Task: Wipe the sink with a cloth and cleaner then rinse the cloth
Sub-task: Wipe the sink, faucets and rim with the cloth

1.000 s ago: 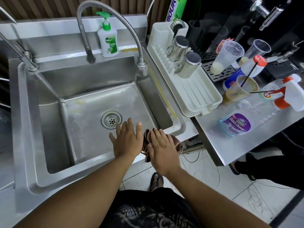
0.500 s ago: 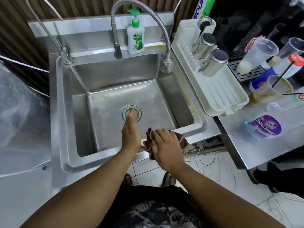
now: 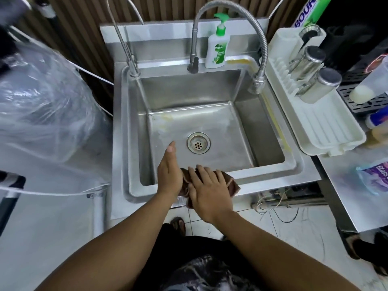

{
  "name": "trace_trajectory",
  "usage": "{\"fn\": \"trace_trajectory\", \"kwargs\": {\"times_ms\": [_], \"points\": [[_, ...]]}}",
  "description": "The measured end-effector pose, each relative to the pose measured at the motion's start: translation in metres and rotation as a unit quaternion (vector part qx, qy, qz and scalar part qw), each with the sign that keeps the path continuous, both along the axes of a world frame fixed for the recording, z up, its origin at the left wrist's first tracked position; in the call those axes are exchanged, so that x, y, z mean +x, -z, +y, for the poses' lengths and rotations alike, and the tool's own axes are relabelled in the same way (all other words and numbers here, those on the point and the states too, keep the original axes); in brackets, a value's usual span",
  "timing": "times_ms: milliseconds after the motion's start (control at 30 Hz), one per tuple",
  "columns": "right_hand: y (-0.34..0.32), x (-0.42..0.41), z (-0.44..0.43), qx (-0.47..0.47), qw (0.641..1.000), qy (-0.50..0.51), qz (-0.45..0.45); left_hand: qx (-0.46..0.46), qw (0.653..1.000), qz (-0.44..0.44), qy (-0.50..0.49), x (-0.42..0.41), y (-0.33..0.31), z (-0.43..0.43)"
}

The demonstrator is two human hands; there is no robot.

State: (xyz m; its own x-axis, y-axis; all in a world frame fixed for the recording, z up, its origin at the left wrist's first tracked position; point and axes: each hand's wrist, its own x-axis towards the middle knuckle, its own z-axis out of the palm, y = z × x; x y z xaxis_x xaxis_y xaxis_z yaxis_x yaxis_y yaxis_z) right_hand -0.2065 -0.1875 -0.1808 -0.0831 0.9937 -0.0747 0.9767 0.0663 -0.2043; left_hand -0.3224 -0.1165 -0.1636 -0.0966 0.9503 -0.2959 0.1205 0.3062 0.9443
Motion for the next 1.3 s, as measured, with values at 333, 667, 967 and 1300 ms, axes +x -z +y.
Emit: {"fn": "trace_trajectory", "kwargs": {"times_ms": [333,667,967,1300], "points": [[-0.026,0.118,0.02,-0.09,0.989,0.071,-0.098,-0.024,0.999,0.002,0.028,-0.004,-0.006,0.0],[-0.034,0.067,0.049,-0.191,0.965,0.102,0.146,0.021,0.936,0.199,0.289,0.016,-0.015,0.017],[-0.027,0.078,0.043,-0.253,0.968,-0.007,0.01,-0.089,0.701,0.37,0.603,0.023,-0.011,0.042],[-0.03,-0.02,0.047,-0.269,0.954,-0.131,-0.005,-0.066,0.62,0.471,0.624,-0.078,-0.025,0.031]]}}
